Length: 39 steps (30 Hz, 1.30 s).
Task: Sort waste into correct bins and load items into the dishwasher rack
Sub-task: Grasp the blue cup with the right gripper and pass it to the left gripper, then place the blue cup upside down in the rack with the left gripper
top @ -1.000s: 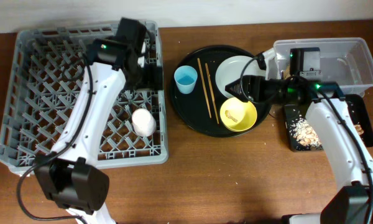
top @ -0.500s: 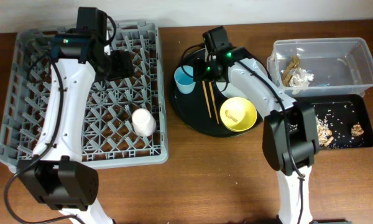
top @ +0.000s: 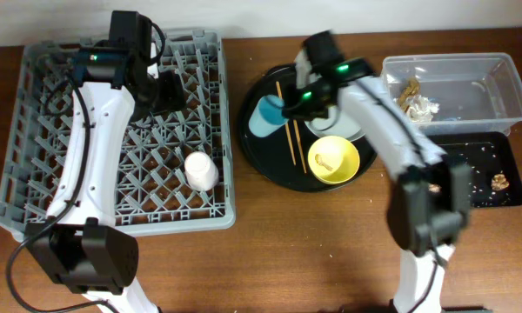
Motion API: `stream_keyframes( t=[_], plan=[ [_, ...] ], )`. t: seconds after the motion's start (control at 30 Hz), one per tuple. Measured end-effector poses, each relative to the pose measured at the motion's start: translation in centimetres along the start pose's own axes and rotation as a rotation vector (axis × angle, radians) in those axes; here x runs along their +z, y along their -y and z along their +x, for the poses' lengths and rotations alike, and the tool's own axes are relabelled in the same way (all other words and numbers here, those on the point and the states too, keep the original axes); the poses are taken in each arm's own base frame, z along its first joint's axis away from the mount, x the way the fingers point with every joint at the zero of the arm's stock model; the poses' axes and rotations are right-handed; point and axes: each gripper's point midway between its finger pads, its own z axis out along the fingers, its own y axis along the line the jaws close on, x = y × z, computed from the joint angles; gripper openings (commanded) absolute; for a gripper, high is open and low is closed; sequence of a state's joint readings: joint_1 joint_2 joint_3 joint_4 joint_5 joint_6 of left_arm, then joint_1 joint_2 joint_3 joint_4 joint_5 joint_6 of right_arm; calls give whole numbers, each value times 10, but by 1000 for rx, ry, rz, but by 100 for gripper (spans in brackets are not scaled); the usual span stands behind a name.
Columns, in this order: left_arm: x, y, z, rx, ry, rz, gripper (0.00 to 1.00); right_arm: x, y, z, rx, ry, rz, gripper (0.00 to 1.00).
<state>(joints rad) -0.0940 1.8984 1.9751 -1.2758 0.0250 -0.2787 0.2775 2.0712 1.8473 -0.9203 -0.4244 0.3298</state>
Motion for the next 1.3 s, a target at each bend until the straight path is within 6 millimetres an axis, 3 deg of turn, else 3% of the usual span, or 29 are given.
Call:
stream_keyframes(
  t=[0.1, 0.13, 0.2, 0.27, 0.37, 0.57, 0.63, 0.67, 0.7, 0.87, 1.03, 1.17, 1.3],
  plan=[
    [-2, 45, 10, 105, -50, 273, 99, -99, -12, 2, -46, 58, -199, 4],
    [-1, 59, 15, 139, -64, 362, 99, -127, -23, 13, -105, 45, -327, 4],
    [3, 85, 26, 197, -93, 584, 99, -137, -34, 28, -165, 17, -527, 4],
    [8, 93, 35, 180, -114, 821, 99, -130, -14, 47, -125, 11, -735, 4],
    [0, 99, 43, 144, -110, 1104, 99, -127, 11, 54, -91, 90, -883, 4],
    [-39, 118, 54, 123, -164, 1392, 98, -126, 5, 40, -179, 149, -920, 4],
    [-49, 127, 60, 117, -202, 1452, 98, -113, 5, 19, -206, 173, -839, 4],
    [-51, 129, 61, 117, -208, 1461, 98, -109, 2, 12, -204, 179, -823, 4],
    [-52, 130, 62, 117, -211, 1469, 98, -104, -14, 3, -227, 187, -825, 4],
    [-53, 130, 62, 111, -218, 1472, 99, -88, -70, 8, -217, 108, -873, 4],
    [-53, 130, 62, 111, -218, 1472, 98, -79, -85, 16, -198, 66, -871, 4],
    [-53, 130, 62, 108, -221, 1472, 89, -66, -104, 25, -218, 45, -850, 4],
    [-51, 130, 62, 107, -222, 1465, 74, -63, -107, 27, -216, 41, -843, 4]
  ],
)
